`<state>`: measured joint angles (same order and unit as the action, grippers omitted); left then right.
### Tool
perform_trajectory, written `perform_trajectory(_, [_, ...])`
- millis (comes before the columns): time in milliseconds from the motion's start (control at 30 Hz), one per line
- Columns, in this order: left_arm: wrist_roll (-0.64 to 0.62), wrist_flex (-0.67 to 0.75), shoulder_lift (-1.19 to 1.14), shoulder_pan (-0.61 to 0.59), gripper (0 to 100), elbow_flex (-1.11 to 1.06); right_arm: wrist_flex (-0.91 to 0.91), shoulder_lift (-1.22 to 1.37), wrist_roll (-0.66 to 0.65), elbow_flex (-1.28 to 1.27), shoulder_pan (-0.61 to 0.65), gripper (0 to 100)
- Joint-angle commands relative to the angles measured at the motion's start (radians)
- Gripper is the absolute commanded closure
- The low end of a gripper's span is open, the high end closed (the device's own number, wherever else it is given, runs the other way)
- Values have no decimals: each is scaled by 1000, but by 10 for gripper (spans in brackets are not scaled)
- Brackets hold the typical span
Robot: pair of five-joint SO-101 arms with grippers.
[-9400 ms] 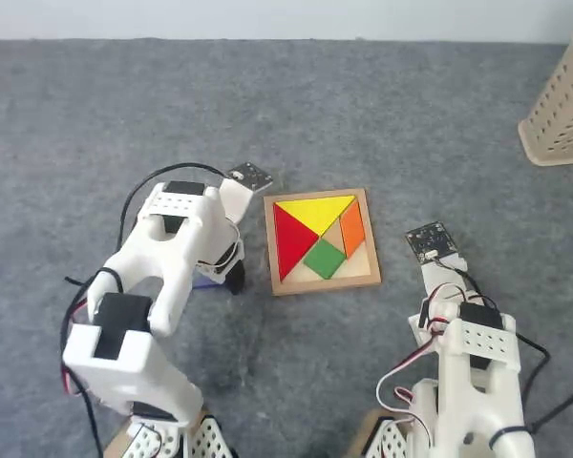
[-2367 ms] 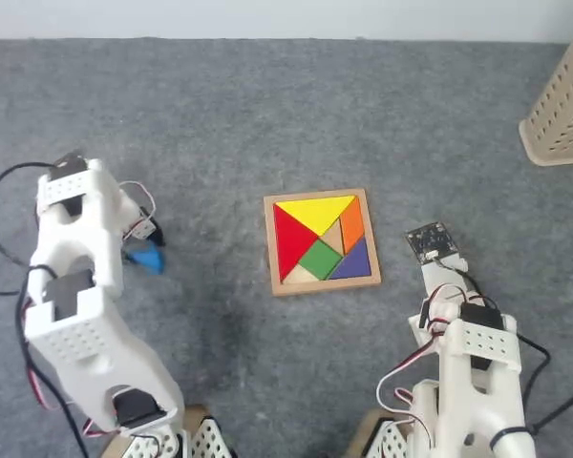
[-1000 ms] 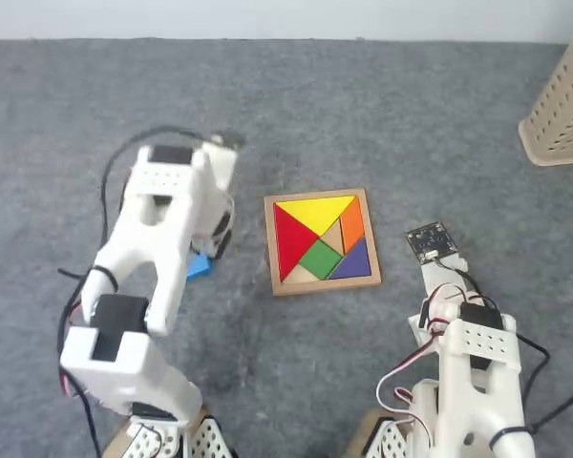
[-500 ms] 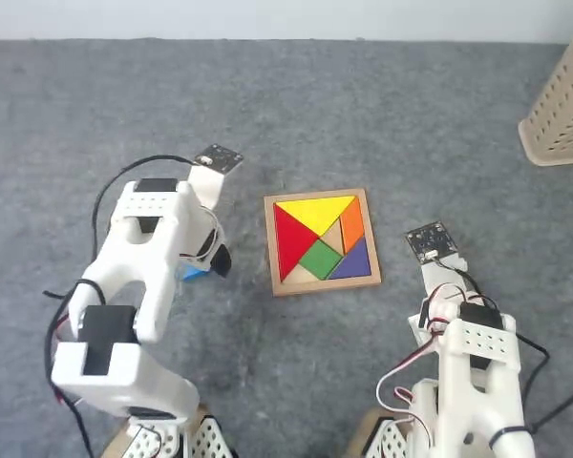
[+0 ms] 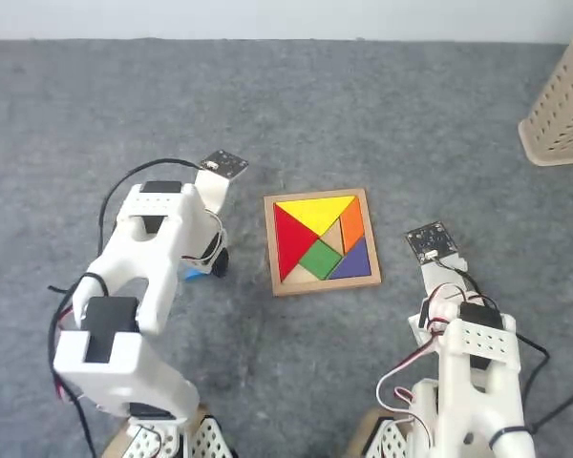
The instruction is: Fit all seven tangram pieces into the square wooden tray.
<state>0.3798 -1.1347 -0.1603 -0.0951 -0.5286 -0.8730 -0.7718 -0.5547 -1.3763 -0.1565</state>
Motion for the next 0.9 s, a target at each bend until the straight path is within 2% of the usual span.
perform_trajectory(0, [17, -51, 83, 0, 923, 13, 15, -25, -17, 2, -7, 992])
perform_trajectory(100, [41, -107, 137, 11, 923, 18, 15, -25, -17, 2, -7, 992])
perform_trajectory(267, [77, -184, 227, 12, 844, 18, 15, -25, -17, 2, -7, 992])
perform_trajectory(467, [87, -198, 261, 14, 808, 13, 15, -25, -15, 2, -7, 992])
perform_trajectory(700, [115, -95, 261, 32, 809, -119, 15, -25, -14, 2, -7, 992])
perform_trajectory(867, [155, -37, 261, -5, 809, -209, 15, -25, -14, 2, -8, 992])
